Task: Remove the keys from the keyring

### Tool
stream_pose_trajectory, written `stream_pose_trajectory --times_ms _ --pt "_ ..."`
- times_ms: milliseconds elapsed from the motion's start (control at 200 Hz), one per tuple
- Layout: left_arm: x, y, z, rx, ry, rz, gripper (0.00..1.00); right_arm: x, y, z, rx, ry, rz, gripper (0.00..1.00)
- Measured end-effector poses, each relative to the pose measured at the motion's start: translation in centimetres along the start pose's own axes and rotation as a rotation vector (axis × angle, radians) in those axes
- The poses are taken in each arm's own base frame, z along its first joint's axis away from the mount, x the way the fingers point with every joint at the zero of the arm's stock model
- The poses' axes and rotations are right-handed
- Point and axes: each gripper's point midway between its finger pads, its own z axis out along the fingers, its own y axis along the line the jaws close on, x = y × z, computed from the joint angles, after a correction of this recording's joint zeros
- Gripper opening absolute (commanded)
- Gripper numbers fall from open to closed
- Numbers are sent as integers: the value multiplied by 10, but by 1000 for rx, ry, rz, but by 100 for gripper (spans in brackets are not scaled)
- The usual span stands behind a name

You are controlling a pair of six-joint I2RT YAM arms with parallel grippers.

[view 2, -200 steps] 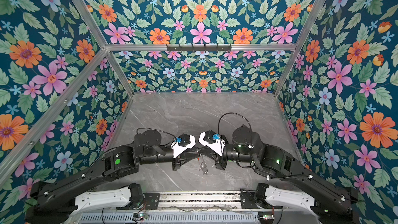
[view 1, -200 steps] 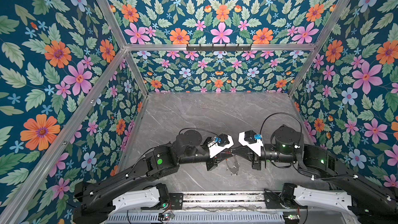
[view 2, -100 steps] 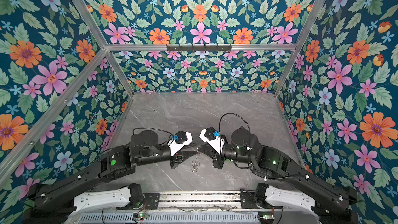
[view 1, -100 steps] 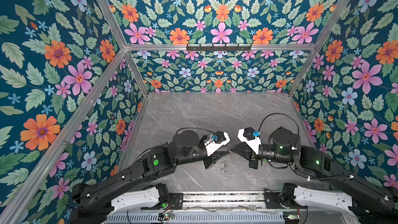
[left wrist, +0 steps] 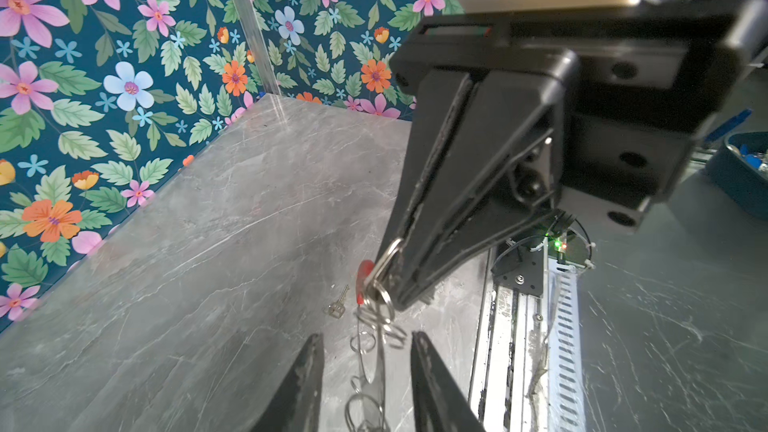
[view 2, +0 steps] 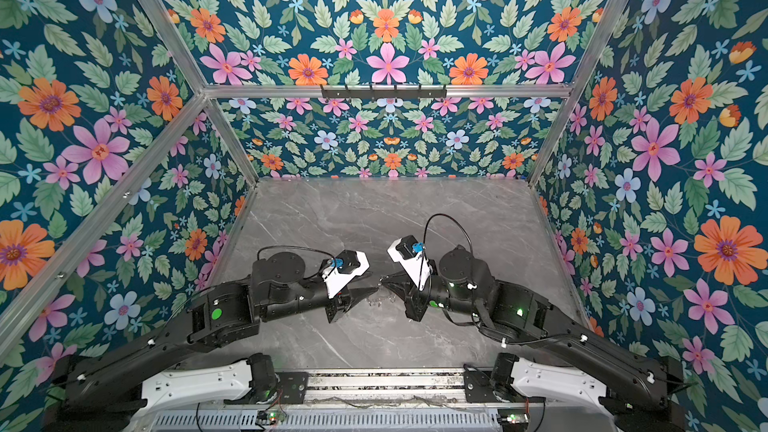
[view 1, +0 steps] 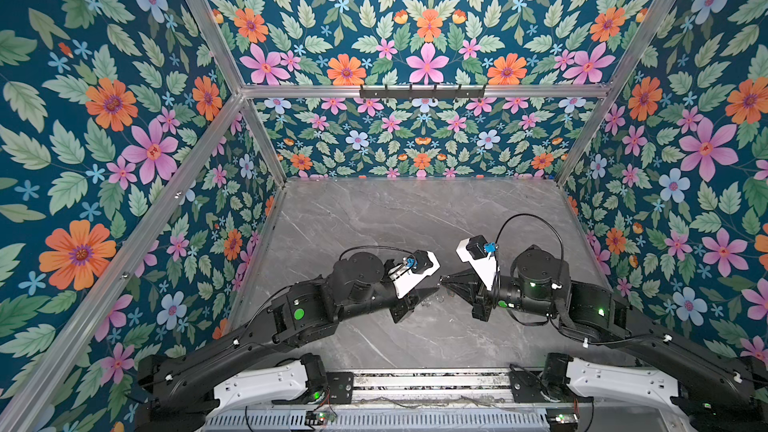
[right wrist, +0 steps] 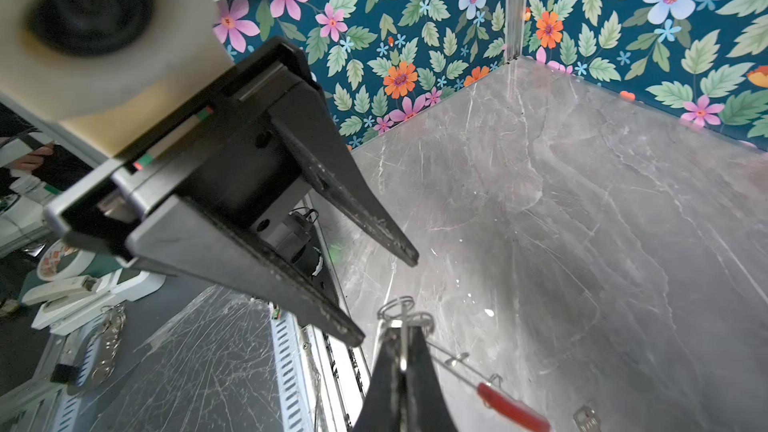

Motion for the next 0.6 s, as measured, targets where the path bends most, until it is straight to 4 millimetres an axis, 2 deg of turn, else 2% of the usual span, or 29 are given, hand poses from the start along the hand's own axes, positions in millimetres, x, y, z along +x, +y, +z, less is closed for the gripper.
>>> stream_pose_trajectory --times_ms 335,600 --pt "6 15 -4 -89 1 -27 48 2 -18 5 106 -6 91 0" --pt "6 11 4 -66 -17 -27 50 12 -33 9 179 -6 209 0"
